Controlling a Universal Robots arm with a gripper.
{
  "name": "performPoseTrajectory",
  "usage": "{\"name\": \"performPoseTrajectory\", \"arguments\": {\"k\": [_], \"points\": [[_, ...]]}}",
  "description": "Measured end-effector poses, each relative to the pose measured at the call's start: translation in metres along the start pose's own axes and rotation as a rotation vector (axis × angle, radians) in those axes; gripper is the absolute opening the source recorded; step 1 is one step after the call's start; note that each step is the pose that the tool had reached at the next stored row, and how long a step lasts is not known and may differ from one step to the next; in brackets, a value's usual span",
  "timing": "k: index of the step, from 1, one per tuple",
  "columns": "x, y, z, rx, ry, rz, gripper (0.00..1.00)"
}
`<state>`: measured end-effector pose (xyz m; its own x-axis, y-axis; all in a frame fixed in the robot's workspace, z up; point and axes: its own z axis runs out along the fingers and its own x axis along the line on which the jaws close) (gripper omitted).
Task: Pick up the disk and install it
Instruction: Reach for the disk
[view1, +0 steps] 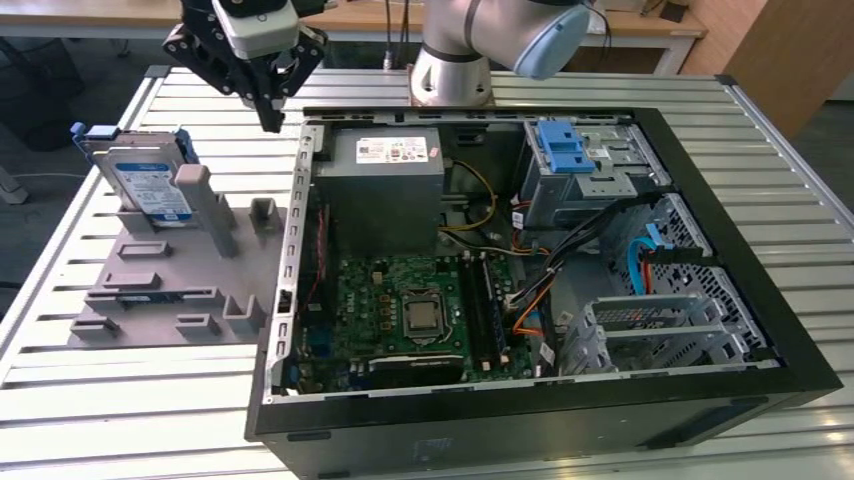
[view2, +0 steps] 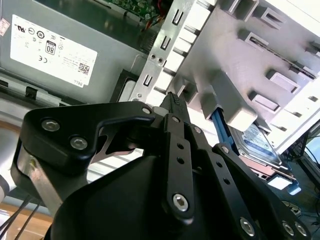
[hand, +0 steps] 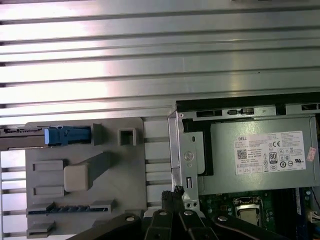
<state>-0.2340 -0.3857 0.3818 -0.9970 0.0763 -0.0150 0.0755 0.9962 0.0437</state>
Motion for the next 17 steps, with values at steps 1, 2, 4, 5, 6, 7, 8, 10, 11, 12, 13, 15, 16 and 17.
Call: {"name": "performPoseTrajectory", "arguments": {"k": [1,2,4,5,6,7,8,10,11,12,13,15,16,17], "points": [[0.0014,0.0017,0.0001,0.0001,0.0,0.0,0.11],[0.003,0.0035,0.0003,0.0001,0.0,0.0,0.11],[0.0065,0.0068,0.0007,0.0,0.0,0.0,0.11],[0.0082,0.0081,0.0009,0.0001,0.0,0.0,0.11],[0.0097,0.0093,0.001,0.0001,0.0,0.0,0.11],[0.0112,0.0103,0.0013,0.0,-0.0001,0.0,0.11],[0.0127,0.0111,0.0014,0.0,0.0,0.0,0.11],[0.0155,0.0125,0.0016,0.0002,0.0002,0.0,0.11],[0.0167,0.013,0.0018,0.0001,0.0,0.0,0.11],[0.0179,0.0134,0.002,0.0,0.0,0.0,0.11],[0.019,0.0138,0.0021,0.0,-0.0001,0.0,0.11],[0.0211,0.0143,0.0023,0.0,0.0,0.0,0.11],[0.0221,0.0145,0.0023,0.0001,0.0001,0.0,0.11],[0.0231,0.0147,0.0024,0.0,0.0,0.0,0.11]]}}
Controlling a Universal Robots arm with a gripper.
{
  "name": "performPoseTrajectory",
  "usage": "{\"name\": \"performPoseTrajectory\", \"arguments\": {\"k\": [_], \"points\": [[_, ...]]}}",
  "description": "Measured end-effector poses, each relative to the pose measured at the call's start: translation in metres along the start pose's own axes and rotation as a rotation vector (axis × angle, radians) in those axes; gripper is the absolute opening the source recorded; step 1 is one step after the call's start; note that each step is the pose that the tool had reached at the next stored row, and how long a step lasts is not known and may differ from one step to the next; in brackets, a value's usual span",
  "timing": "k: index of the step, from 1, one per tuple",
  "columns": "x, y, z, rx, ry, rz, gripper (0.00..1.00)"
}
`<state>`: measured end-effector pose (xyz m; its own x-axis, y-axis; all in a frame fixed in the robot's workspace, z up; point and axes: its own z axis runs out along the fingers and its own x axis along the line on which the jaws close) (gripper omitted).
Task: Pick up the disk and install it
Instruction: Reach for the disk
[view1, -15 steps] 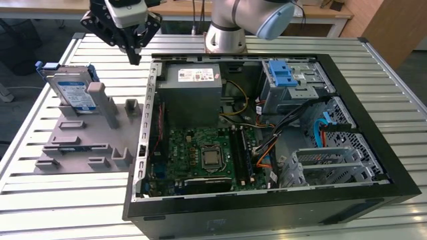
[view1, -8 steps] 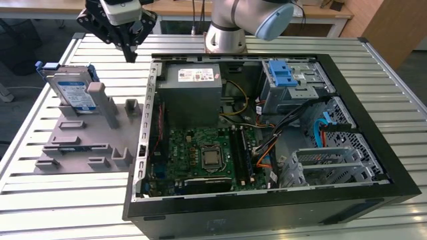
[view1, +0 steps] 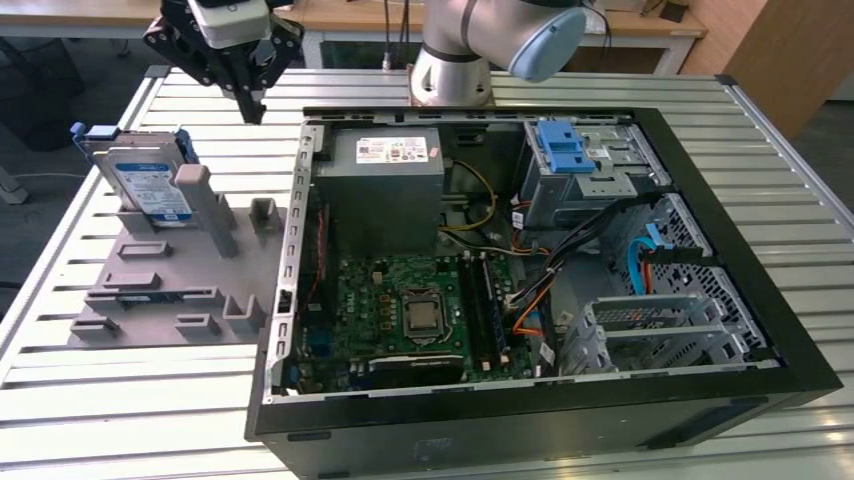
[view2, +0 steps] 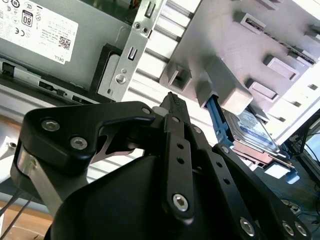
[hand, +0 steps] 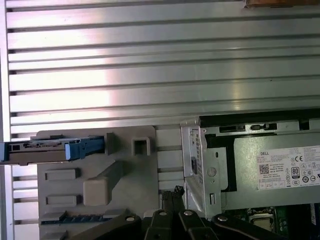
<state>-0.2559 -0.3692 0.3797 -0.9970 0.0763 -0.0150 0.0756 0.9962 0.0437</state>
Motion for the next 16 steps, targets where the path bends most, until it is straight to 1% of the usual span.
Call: {"name": "performPoseTrajectory", "arguments": {"k": [6,10,16], "points": [[0.0054,0.0009,0.0004,0.0002,0.0001,0.0,0.11],[0.0103,0.0023,0.0007,0.0,0.0,0.0,0.11],[0.0199,0.006,0.001,0.0001,0.0001,0.0,0.11]]}}
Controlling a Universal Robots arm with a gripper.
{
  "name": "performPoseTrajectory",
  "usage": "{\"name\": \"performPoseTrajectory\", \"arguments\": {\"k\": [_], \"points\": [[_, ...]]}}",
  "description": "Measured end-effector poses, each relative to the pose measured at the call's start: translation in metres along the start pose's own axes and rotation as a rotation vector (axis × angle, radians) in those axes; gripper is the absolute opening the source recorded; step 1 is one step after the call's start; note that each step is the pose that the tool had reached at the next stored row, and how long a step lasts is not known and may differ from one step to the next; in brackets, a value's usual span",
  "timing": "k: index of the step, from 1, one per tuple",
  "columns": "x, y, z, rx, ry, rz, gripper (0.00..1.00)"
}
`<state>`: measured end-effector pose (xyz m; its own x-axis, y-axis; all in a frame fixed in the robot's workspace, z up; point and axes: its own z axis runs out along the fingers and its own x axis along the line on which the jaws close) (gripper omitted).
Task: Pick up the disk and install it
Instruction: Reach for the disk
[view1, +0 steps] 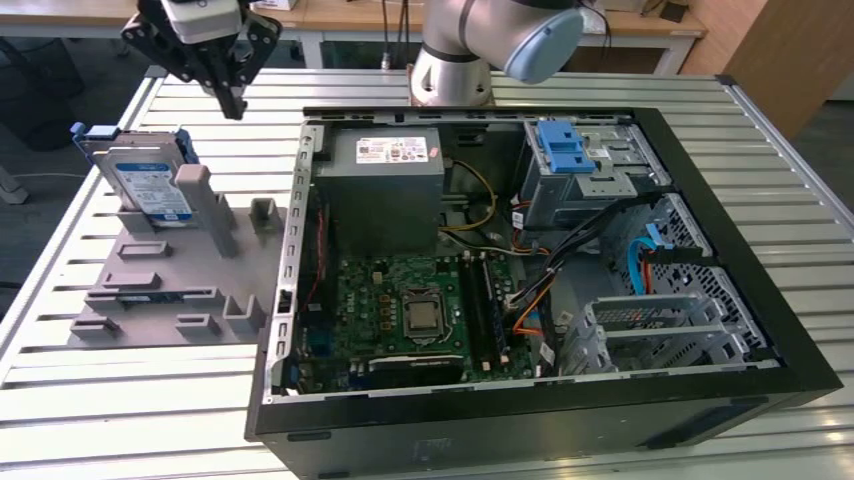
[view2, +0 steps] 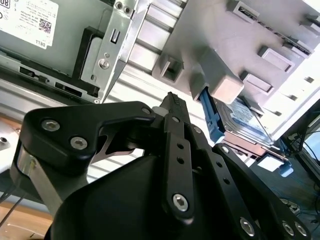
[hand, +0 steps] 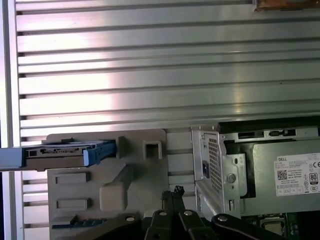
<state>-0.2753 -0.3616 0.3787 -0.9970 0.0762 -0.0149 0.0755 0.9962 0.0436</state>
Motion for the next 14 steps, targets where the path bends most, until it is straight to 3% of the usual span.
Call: {"name": "performPoseTrajectory", "arguments": {"k": [9,14], "points": [[0.0182,0.0122,0.0013,0.0,0.0007,0.0,0.11],[0.0294,0.0149,0.0017,0.0002,0.0039,0.0,0.11]]}}
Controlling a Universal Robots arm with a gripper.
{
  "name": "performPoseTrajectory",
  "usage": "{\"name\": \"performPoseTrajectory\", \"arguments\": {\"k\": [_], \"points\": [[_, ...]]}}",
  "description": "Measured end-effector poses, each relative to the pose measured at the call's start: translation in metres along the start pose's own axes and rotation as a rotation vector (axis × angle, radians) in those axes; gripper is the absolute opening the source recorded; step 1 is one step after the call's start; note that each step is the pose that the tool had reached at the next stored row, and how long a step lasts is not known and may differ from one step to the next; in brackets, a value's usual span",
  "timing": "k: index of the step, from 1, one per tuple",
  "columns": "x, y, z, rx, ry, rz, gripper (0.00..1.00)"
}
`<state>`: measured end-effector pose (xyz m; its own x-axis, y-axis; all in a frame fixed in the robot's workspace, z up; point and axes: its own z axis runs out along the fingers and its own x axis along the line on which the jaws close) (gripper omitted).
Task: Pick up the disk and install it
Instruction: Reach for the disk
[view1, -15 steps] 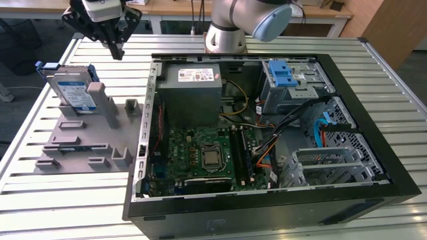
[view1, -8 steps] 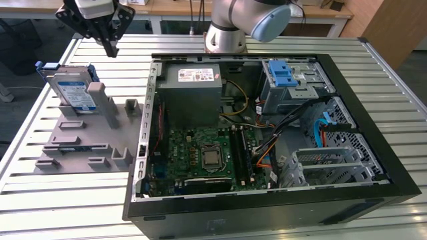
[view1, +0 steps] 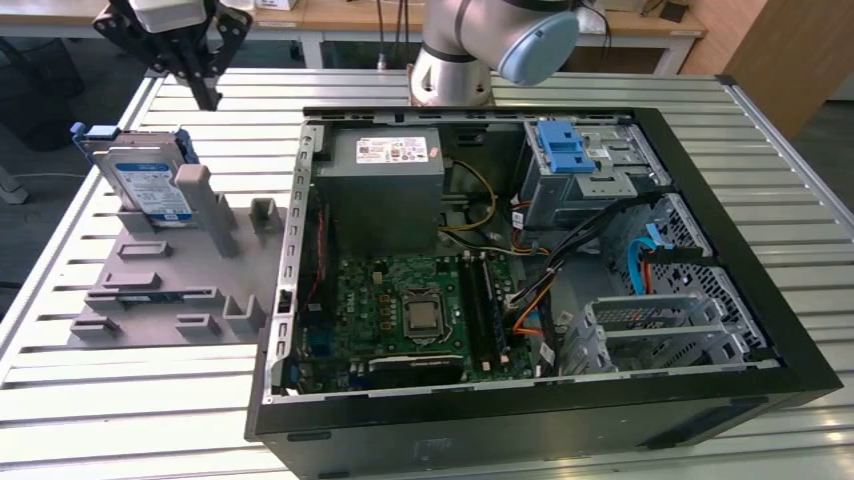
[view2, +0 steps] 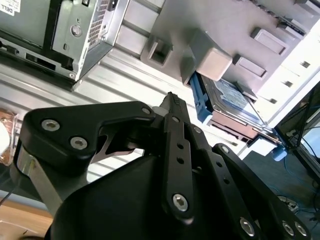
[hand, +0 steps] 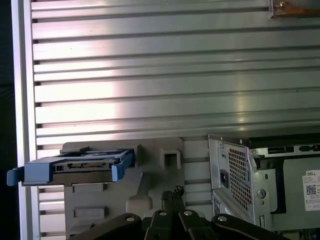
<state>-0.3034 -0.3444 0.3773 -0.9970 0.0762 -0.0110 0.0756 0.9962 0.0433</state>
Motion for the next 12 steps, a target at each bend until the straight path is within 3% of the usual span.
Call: {"name": "performPoseTrajectory", "arguments": {"k": [5,12], "points": [[0.0073,0.0017,0.0004,0.0001,0.0026,0.0,0.11],[0.0088,0.0015,0.0005,0.0002,0.0027,0.0,0.11]]}}
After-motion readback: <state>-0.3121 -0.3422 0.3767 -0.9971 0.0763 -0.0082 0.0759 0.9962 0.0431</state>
